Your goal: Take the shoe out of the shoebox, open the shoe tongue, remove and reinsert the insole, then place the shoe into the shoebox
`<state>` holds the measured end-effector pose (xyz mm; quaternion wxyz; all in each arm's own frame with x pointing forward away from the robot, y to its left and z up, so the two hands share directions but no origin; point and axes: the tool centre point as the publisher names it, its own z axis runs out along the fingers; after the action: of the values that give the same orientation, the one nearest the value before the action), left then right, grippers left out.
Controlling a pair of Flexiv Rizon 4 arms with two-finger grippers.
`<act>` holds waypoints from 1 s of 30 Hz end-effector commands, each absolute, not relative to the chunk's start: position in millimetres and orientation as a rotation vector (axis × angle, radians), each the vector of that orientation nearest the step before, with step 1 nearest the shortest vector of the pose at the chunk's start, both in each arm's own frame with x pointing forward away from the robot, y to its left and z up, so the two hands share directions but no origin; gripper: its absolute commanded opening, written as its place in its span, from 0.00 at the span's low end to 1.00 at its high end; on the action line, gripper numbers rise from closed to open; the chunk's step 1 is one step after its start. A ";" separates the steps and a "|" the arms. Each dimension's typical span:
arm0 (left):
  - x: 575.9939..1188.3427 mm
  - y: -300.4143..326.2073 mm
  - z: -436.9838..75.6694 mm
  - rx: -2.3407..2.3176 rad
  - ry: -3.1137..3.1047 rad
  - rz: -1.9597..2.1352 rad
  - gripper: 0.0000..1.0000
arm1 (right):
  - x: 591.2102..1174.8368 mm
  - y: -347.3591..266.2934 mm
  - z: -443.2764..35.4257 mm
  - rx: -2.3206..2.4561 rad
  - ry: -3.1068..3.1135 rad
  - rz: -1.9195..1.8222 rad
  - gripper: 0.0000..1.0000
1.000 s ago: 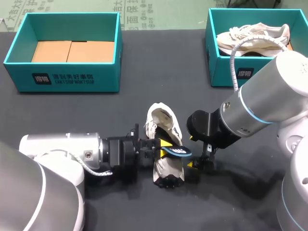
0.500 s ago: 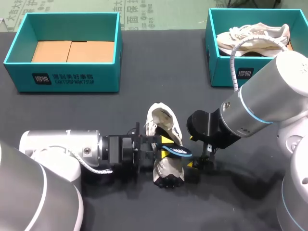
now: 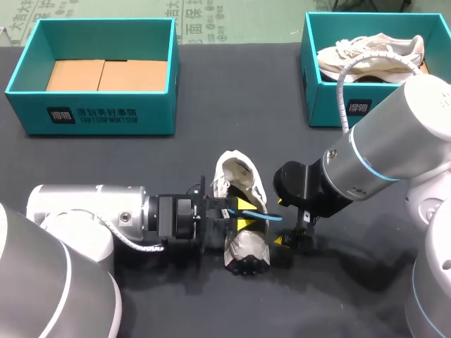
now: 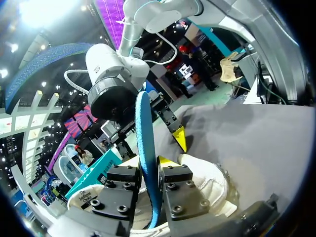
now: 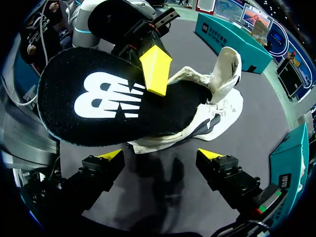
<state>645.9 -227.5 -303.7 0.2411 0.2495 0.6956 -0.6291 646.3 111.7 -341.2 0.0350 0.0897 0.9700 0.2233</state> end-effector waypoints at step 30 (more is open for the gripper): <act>666.5 -219.9 -345.6 0.758 1.974 -1.495 0.00 | 645.1 111.6 -342.3 0.276 2.979 0.689 1.00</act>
<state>667.0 -215.4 -343.0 0.2705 0.2828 0.7292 -0.5614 646.3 111.7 -341.2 0.0350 0.0897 0.9700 0.2233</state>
